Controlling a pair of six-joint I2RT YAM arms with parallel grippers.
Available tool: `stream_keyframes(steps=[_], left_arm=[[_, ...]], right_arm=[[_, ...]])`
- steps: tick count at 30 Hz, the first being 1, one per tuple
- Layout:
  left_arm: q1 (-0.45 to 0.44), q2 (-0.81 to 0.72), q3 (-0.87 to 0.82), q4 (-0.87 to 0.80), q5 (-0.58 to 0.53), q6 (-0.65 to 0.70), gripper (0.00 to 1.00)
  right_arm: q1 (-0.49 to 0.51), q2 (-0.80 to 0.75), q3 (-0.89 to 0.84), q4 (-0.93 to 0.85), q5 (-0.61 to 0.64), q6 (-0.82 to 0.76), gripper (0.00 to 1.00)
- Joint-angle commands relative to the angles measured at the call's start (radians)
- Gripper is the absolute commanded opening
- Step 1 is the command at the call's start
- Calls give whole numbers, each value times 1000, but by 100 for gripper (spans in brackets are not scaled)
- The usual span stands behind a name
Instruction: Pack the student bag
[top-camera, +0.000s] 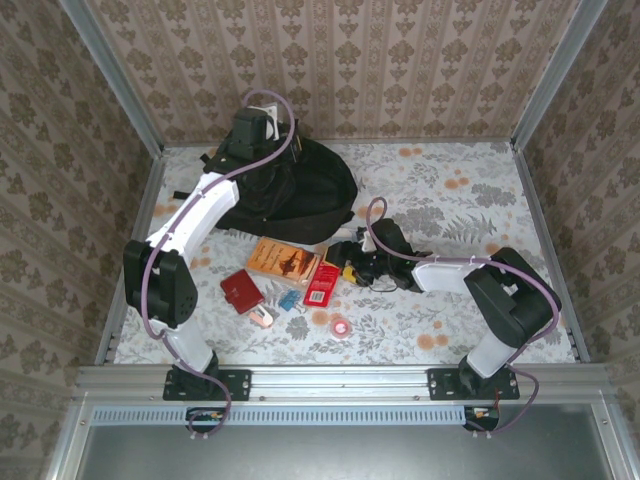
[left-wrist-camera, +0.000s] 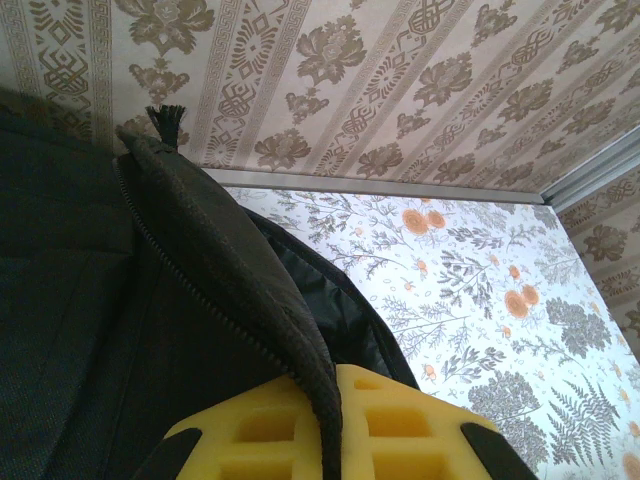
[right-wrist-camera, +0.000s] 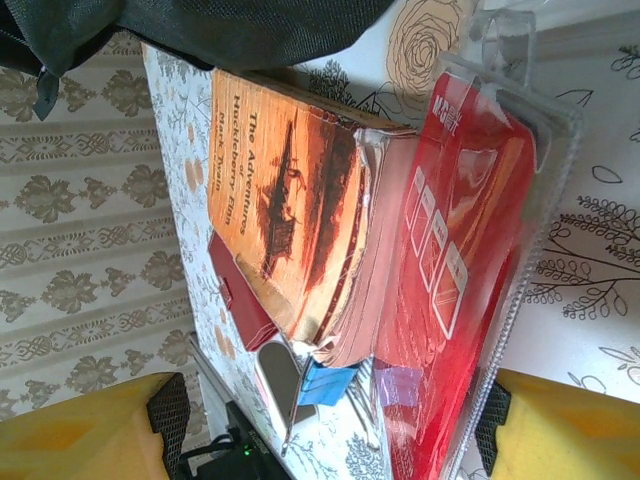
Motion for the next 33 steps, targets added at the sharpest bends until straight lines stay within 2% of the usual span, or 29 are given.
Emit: stream_keyframes(steps=[1,6,9,12,15,23,28,33], left_arm=[[-6,-8,22,33,6,25,0],[-6,-9,23,32,5,23,0],[-5,-9,21,33,7,23,0],[-6,-10,22,33,7,25,0],[-6,-14,20,32,5,28,0],[-4,-21,25,24,-1,32,0],[3,-34,36,14,-4,36,0],[35,-33,73,-33,22,7,0]], right_arm=[[15,25,23,14,-23,4,76],[35,76,41,-9,-16,-15,74],[43,104,44,11,-10,-6,67],[44,117,38,31,-2,6,56],[44,109,29,15,12,-5,40],[42,25,11,-140,66,-92,4],[14,-82,2,-263,95,-152,3],[-47,-245,70,-442,84,-219,4]])
